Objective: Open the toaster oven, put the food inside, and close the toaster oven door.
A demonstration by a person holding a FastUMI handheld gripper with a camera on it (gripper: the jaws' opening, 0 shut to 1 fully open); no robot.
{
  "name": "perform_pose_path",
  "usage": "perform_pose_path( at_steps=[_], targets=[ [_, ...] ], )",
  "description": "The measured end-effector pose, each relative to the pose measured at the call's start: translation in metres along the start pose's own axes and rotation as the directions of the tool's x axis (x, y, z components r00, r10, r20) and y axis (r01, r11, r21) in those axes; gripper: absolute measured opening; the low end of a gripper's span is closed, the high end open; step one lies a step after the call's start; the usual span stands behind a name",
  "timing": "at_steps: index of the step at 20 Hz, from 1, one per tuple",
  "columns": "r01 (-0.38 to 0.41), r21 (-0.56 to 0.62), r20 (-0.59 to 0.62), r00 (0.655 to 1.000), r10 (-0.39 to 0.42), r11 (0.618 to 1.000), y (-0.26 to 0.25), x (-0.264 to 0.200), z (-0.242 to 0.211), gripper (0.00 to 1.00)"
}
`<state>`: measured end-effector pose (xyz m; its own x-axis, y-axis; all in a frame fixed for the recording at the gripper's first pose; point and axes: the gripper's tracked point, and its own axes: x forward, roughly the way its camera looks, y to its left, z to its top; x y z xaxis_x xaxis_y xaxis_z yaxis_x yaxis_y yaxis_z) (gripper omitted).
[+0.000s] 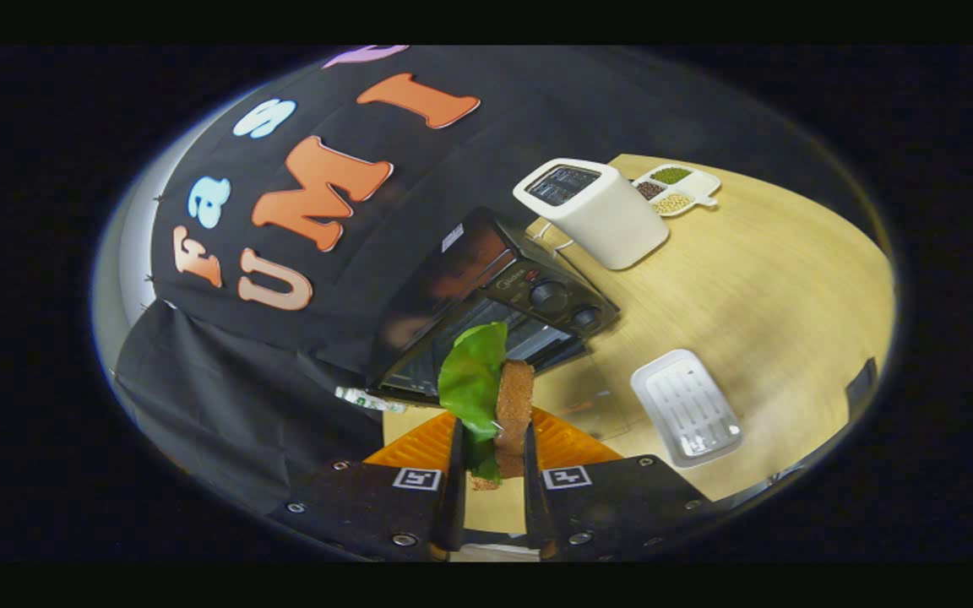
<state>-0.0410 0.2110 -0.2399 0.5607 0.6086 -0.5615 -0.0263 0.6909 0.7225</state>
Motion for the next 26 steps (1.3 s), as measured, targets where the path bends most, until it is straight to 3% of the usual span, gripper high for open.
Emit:
perform_pose_path(
  at_steps=[8,14,20,26],
  targets=[
    [-0.070,0.205,0.130,0.991,0.044,0.976,0.011,0.061,-0.011,0.29],
    [-0.091,0.351,0.247,0.969,0.002,0.932,0.000,0.112,-0.002,0.29],
    [-0.089,0.390,0.314,0.948,-0.042,0.917,0.007,0.158,0.003,0.29],
    [-0.086,0.503,0.332,0.938,-0.100,0.860,0.016,0.198,0.005,0.33]
  ],
)
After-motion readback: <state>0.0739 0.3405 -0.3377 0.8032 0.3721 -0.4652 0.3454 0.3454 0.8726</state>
